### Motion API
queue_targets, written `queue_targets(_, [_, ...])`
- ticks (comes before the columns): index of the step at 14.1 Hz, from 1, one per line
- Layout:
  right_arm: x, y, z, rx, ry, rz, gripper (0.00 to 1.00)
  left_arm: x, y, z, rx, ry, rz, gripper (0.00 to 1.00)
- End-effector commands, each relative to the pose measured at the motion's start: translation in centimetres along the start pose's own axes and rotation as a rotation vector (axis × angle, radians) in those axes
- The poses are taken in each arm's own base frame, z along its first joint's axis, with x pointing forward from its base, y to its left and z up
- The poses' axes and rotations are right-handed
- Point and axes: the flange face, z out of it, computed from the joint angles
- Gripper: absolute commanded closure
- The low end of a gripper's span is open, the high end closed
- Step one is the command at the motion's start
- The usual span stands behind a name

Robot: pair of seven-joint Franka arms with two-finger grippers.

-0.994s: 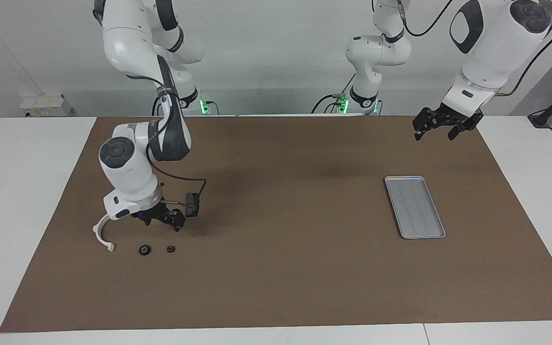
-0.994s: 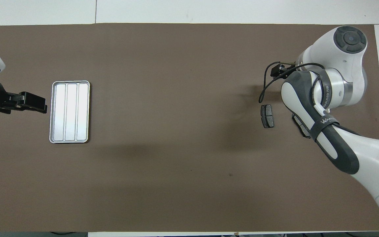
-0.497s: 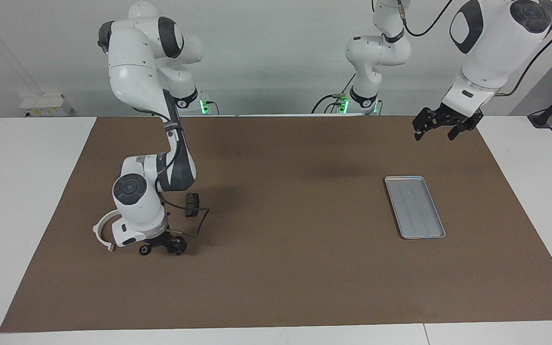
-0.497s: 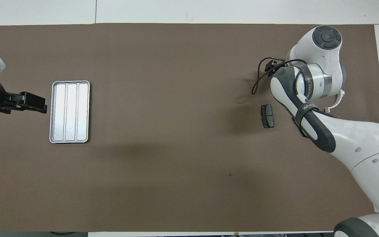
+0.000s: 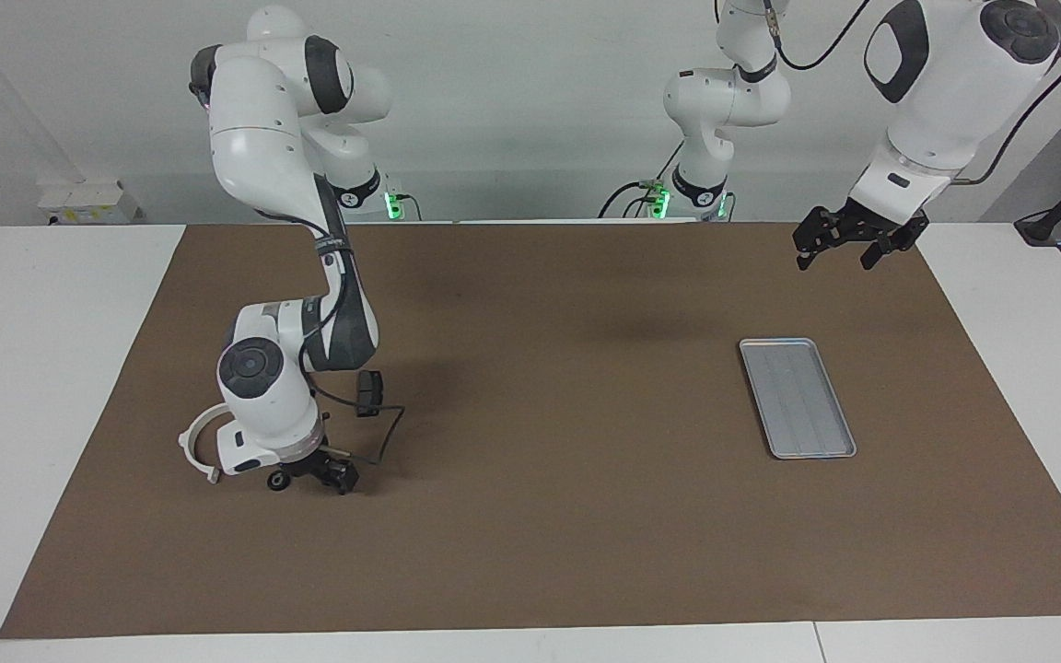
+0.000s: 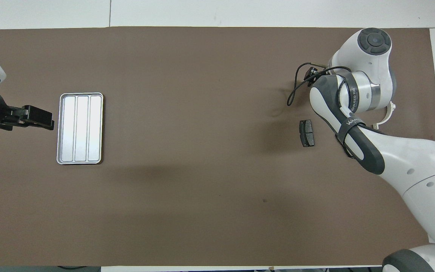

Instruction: Pick bearing gear from pile to tray

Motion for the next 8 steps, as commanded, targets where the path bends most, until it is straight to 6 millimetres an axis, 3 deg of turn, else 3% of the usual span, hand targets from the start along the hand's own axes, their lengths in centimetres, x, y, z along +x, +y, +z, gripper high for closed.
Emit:
queue_targets(1, [0.24,-0.34,-0.13,0.024,-0.011,0.054,0.30,-0.79,-0.05,-0.27,-0.002,0.001,0.004,0.00])
queue_targets(3, [0.21,-0.37,-0.16,0.034,-0.012,0.061,0.49,-0.79,-0.05,-0.27,-0.002,0.001,0.004,0.00])
queue_targets(6, [0.11,-0.44,-0.04,0.035,-0.014,0.061,0.94,-0.79,-0.05,-0.27,-0.002,0.001,0.004,0.00])
queue_targets(7, [0.12,-0.36,0.13,0.037,-0.018,0.064,1.00,-0.79,-0.05,-0.27,-0.002,0.001,0.004,0.00])
queue_targets(8, [0.12,-0.36,0.13,0.037,-0.018,0.065,1.00,-0.79,-0.05,-0.27,-0.002,0.001,0.004,0.00])
